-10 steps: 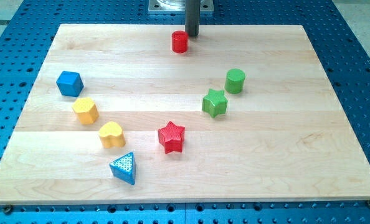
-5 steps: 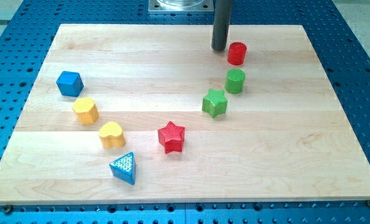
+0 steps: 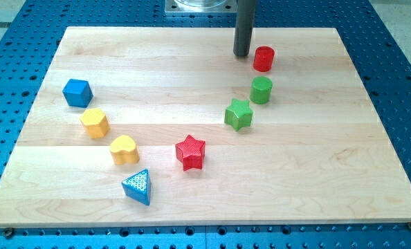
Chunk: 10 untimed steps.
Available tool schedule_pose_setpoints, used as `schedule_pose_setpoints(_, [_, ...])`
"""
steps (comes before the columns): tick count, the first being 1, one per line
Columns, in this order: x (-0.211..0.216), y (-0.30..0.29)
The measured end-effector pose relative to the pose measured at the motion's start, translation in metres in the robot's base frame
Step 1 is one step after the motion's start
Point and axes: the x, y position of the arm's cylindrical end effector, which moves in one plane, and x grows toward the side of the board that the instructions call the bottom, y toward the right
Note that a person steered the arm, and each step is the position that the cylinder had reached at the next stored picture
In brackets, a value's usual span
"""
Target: Place the red circle above the green circle
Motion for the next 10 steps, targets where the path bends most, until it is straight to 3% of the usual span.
schedule_pose_setpoints(1, [0.022,0.036])
schedule_pose_setpoints(6, [0.028,0.045])
schedule_pose_setpoints(7, [0.046,0.038])
schedule_pose_setpoints(10, [0.062,0.079])
